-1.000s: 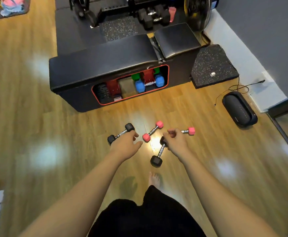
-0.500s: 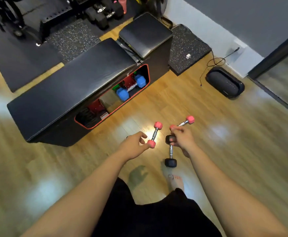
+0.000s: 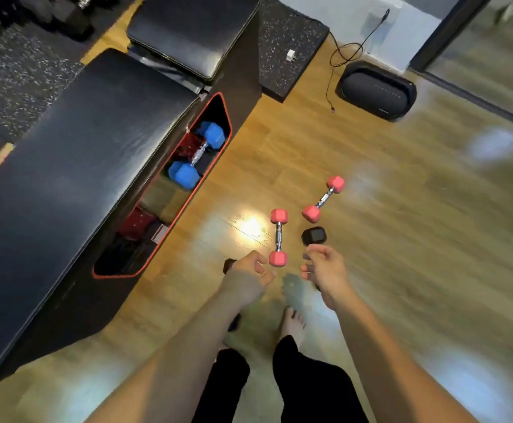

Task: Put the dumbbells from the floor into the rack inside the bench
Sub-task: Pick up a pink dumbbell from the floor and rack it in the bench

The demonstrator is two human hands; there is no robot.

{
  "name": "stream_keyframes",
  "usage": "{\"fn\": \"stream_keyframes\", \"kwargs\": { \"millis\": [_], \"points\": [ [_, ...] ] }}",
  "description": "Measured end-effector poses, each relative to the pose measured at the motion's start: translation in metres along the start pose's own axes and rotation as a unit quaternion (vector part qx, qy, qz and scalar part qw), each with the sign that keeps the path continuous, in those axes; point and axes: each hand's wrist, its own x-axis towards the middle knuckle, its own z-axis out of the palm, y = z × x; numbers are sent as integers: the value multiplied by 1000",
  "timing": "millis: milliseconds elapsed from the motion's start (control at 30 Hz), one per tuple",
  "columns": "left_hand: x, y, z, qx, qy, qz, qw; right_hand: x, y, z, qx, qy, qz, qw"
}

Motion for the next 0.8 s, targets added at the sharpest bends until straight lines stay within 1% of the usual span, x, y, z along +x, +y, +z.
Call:
{"fn": "stream_keyframes", "kwargs": {
  "millis": [100, 167, 267, 367, 500, 567, 633, 700, 800],
  "points": [
    [73, -36, 46, -43, 3, -18, 999, 81, 40, 28, -74, -7, -38, 997],
    [123, -62, 75, -68, 0, -46, 997, 137, 71, 44, -115, -13, -41, 992],
    [200, -99, 113, -111, 15, -81, 990, 220, 109, 67, -90, 1, -27, 996],
    [275, -143, 155, -175, 29, -141, 974, 306, 145, 87, -99, 32, -20, 994],
    [332, -177, 209, -254, -9, -196, 947, 385, 175, 108, -169, 70, -29, 983],
    [355, -190, 229, -273, 5, -209, 939, 414, 187, 119, -200, 63, -38, 977],
    [368, -198, 239, -255, 25, -181, 949, 434, 199, 128, -259, 47, -44, 964],
    [375, -202, 241, -199, 14, -149, 968, 448, 208, 134, -313, 40, -61, 947],
    [384, -208, 233, -121, 4, -122, 985, 460, 215, 142, -332, 52, -63, 940]
  ]
}}
